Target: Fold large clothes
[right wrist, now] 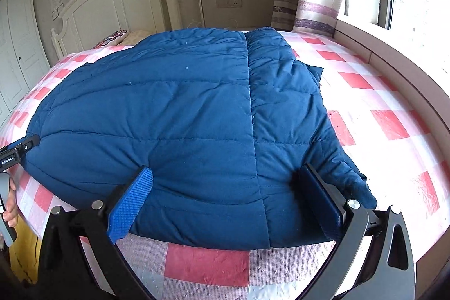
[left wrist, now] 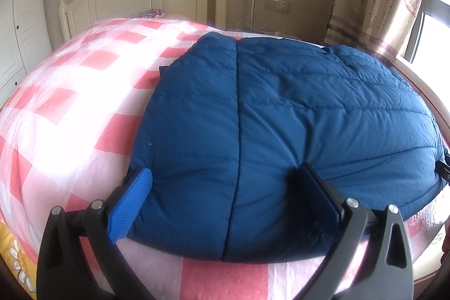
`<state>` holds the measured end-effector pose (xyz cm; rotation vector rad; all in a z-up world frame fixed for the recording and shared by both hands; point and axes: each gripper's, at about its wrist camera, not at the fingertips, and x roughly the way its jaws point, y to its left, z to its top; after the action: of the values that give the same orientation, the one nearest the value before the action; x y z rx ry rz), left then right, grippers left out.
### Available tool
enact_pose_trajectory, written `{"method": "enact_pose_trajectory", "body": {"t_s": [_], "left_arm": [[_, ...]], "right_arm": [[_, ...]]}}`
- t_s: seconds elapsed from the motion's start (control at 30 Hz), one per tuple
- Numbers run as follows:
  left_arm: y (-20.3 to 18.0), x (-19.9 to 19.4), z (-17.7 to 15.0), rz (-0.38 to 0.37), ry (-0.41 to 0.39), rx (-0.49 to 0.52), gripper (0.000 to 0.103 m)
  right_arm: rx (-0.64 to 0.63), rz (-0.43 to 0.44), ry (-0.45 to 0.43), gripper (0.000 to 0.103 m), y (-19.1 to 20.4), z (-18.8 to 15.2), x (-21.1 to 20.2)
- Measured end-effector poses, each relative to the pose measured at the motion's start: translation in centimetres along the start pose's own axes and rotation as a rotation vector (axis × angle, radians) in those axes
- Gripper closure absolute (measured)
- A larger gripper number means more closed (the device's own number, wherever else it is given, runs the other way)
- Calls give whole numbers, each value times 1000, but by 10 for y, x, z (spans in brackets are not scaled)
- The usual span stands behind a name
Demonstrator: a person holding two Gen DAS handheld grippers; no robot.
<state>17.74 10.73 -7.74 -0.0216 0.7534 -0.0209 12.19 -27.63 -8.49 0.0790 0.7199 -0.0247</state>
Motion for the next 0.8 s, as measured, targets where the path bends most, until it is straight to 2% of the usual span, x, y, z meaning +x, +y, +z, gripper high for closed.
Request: {"method": "enact_pose_trajectory", "body": {"t_s": [0.17,0.27,0.33,0.37,0.47,0.53,0.73,0.8], "left_arm": [[-1,0,-1,4,-3,4,1],[-1,1,0,7,-3,6,1],[-1,0,0,7,-1,6,1],[-1,0,-1,8,-2,6,1],[-2,0,-1,12,-2,6,1],[-2,0,-1,13,-1,6,1],[-3,0,0,14,3,10,1],[-3,2,1,15,10,18,1]], "right_arm": [[18,17,7,4,-3,1,-2],[96,47,-12,5,-11,3,-26],[172,134,-51,5,-21,-5,-48],[223,181,-44,5,-28,-12,-56],[361,284,61,5,-42,-38,-59],[406,311,76,5,-47,-49,-58],[367,223,101,4,-28,-25,-36],[395,196,117,4,-22,-11,-21]]}}
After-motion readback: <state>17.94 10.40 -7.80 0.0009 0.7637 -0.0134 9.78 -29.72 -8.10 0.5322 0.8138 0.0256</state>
